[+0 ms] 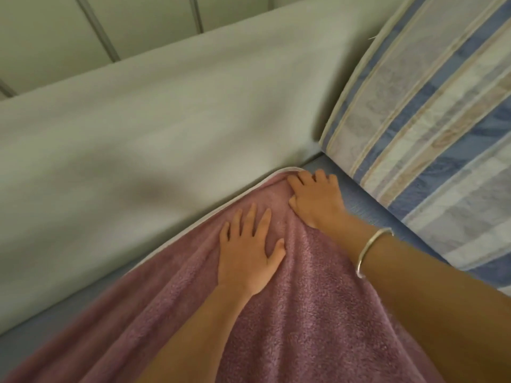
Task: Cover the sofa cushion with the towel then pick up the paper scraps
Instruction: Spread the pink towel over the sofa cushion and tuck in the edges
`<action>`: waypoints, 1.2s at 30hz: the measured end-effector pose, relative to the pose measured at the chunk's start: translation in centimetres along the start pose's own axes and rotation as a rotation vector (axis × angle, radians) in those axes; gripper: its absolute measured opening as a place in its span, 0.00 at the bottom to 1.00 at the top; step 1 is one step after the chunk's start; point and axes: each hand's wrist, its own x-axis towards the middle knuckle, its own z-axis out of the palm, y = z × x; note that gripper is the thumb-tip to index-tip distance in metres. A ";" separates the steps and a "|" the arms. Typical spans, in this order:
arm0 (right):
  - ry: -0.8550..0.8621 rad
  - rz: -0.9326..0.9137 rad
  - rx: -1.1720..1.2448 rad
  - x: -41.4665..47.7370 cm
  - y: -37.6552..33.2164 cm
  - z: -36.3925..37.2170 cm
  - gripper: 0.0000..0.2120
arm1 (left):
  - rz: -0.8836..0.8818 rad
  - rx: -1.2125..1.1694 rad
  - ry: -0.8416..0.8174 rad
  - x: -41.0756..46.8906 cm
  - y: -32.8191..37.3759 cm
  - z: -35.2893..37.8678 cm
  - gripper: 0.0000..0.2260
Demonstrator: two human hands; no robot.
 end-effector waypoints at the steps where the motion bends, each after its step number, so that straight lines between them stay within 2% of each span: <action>1: -0.001 0.007 -0.011 0.7 -0.1 -0.5 0.21 | 0.000 -0.003 0.004 0.3 0.0 0.0 0.38; 4: -0.004 0.022 -0.038 2.1 -0.3 -0.5 0.19 | -0.035 -0.042 0.002 1.9 -0.4 -0.1 0.37; 7: -0.001 0.030 0.006 2.3 -0.5 0.9 0.20 | -0.097 -0.070 0.043 4.2 -1.3 0.0 0.28; 12: 0.004 0.050 0.169 2.7 -0.9 1.1 0.21 | -0.085 -0.027 0.057 4.0 -1.2 0.3 0.33; 14: 0.010 0.074 0.243 -0.2 -0.6 1.6 0.24 | -0.090 -0.042 0.043 4.0 -1.1 0.1 0.32; 17: 0.173 0.125 0.218 -9.0 -0.5 4.1 0.31 | -0.102 -0.045 0.075 4.4 -1.1 -0.2 0.30; 20: 0.235 0.177 0.181 -13.4 0.0 6.4 0.28 | -0.097 -0.045 0.088 4.3 -1.2 0.1 0.23; 24: 0.274 0.176 0.145 -12.7 -0.2 6.4 0.27 | -0.069 -0.074 0.012 3.4 -0.1 -0.8 0.23; 26: 0.267 0.185 0.147 -12.8 -0.3 6.4 0.27 | -0.017 -0.092 -0.041 0.0 1.5 -0.7 0.23; 30: 0.208 0.161 0.157 -13.4 -0.3 5.7 0.32 | 0.143 0.018 0.030 -9.0 3.3 1.2 0.25; 32: 0.125 0.137 0.180 -13.1 -0.2 5.2 0.35 | 0.130 0.069 0.042 -9.3 2.8 1.9 0.23; 36: 0.033 0.148 0.240 -15.5 -0.7 3.6 0.25 | 0.125 0.079 0.055 -9.1 2.9 1.4 0.23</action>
